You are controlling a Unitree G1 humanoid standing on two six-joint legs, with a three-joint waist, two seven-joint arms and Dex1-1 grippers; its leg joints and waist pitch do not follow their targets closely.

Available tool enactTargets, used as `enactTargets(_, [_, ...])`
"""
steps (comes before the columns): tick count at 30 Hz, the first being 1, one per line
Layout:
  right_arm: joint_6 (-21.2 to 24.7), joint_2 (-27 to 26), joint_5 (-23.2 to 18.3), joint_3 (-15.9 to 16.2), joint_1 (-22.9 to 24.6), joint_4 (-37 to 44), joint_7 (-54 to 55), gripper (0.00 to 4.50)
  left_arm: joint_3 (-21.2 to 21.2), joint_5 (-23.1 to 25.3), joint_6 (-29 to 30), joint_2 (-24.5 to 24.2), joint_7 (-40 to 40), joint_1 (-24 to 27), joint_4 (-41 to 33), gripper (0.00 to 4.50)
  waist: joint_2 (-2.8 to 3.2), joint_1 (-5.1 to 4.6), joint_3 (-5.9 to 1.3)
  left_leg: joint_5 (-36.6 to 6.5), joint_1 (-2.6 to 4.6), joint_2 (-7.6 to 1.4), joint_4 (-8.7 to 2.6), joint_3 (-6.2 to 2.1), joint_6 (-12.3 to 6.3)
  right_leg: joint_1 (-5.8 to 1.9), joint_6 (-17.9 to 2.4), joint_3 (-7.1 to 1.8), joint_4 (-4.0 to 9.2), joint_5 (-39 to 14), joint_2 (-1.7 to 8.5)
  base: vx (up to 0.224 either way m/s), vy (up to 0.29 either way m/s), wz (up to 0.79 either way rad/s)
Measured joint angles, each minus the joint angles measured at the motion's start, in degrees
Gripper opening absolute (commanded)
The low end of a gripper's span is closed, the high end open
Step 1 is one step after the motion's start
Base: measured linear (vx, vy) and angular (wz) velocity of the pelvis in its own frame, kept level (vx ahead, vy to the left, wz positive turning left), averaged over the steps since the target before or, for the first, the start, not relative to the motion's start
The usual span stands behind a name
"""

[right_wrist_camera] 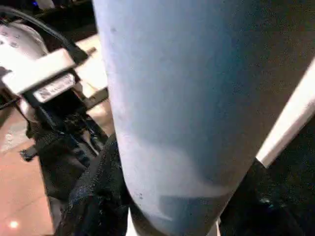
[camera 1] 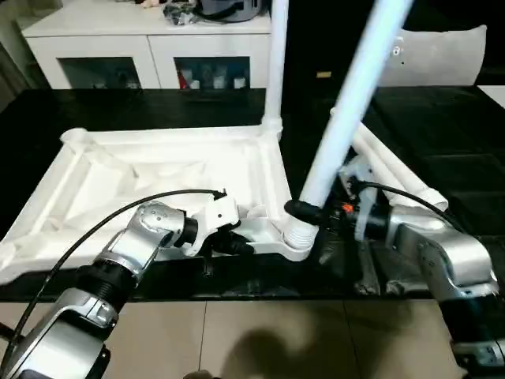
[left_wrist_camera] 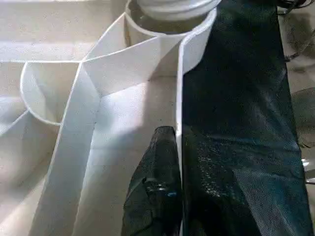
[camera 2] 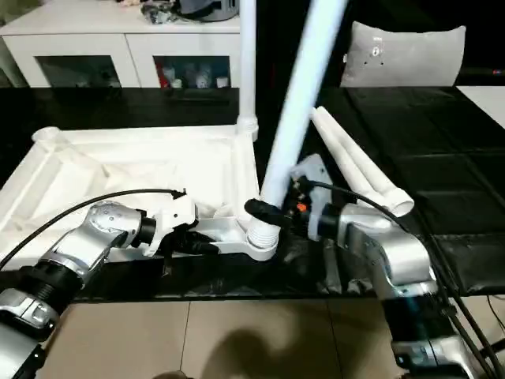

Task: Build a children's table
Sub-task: Insert table leg to table base

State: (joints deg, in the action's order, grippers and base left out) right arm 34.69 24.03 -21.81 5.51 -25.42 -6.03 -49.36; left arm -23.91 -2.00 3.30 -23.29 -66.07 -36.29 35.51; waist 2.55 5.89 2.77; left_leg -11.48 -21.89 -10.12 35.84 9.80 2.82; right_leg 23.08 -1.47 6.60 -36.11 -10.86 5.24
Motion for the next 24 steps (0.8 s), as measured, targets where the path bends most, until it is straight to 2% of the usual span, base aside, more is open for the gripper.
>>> enactTargets(10, [-1.78, 0.97, 0.96, 1.26, -3.75, -6.7, -3.82, 1.88, 0.59, 0.29, 0.32, 1.78, 0.28, -0.48, 0.84, 0.0, 0.01, 0.52, 0.0, 0.0, -0.01, 0.01, -0.04, 0.02, -0.01, 0.01, 0.0, 0.0, 0.04, -0.01, 0.01, 0.0, 0.0, 0.0])
enactTargets(18, [-4.6, 0.5, 1.69, 1.47, -5.64, -12.0, -5.44, 1.88, 1.03, 0.61, 0.23, 2.0, 0.18, -0.48, 1.27, 0.0, 0.0, 0.45, -0.01, 0.0, -0.01, 0.01, -0.04, 0.02, -0.02, -0.03, 0.0, 0.0, 0.04, 0.0, 0.01, 0.0, 0.0, 0.0])
enactTargets(24, [-4.55, -1.23, -0.56, -1.91, -4.99, -14.83, -5.48, 1.88, 1.57, 1.11, -0.11, 2.48, 0.27, -0.54, 1.84, 0.0, 0.04, 0.49, -0.03, 0.01, 0.01, 0.01, -0.04, 0.03, -0.02, -0.08, -0.01, -0.01, 0.04, 0.0, 0.01, 0.0, 0.0, 0.0])
